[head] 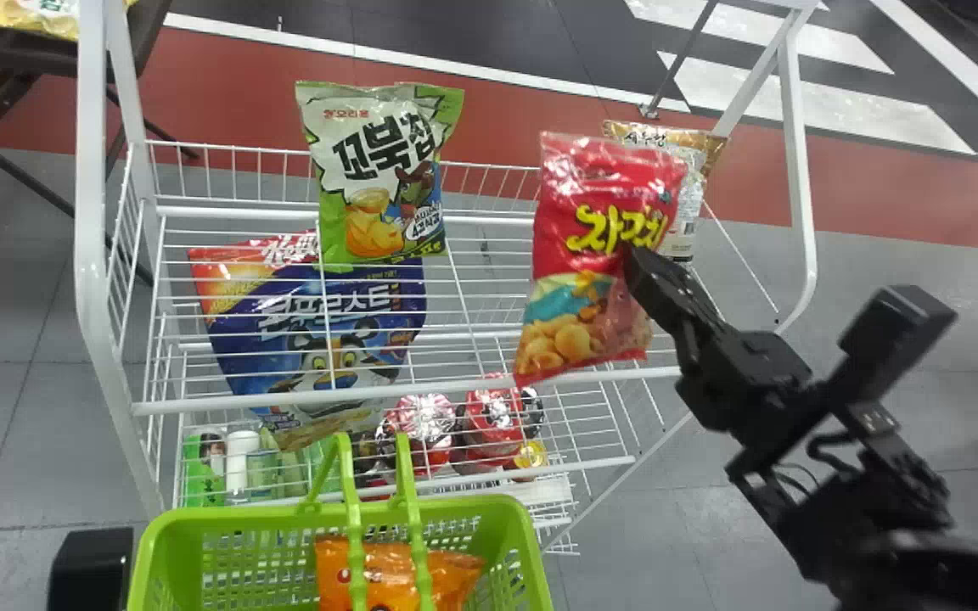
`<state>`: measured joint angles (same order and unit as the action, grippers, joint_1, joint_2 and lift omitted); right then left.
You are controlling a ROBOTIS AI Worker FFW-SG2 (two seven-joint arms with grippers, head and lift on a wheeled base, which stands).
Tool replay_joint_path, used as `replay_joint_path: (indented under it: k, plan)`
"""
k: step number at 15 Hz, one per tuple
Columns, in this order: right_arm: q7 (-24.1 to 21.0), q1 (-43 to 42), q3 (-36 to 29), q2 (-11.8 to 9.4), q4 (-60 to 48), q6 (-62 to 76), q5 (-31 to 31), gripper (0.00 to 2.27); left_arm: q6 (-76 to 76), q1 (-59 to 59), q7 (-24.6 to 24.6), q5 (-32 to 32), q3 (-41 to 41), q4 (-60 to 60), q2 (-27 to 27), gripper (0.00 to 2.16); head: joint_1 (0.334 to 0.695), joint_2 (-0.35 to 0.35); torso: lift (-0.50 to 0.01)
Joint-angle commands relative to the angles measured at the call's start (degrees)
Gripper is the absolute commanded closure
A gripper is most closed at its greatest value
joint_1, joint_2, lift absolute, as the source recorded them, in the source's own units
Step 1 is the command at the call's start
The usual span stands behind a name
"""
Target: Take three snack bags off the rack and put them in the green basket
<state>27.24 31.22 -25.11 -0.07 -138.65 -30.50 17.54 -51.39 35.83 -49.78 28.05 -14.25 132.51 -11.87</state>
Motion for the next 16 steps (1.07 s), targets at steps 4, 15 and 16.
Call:
replay_joint_path:
  k: [4,15,16]
  plan:
    - [7.0,4.4,-1.5,-0.1,-5.8,-20.8,1.1,2.13,0.6,0.4,-0.1,0.0,1.1,0.1,1.2,0.93,0.695,-0.350,-0.020]
    - [11.8,6.2,0.6,0.1,-2.4,-52.4,18.3,2.13,1.7,0.6,-0.6,0.0,1.2,0.2,1.5,0.93,0.695,-0.350,-0.020]
    - [12.5,6.3,0.6,0.1,-2.2,-55.2,18.9,2.13,1.7,0.6,-0.7,0.0,1.1,0.1,1.5,0.93,0.695,-0.350,-0.020]
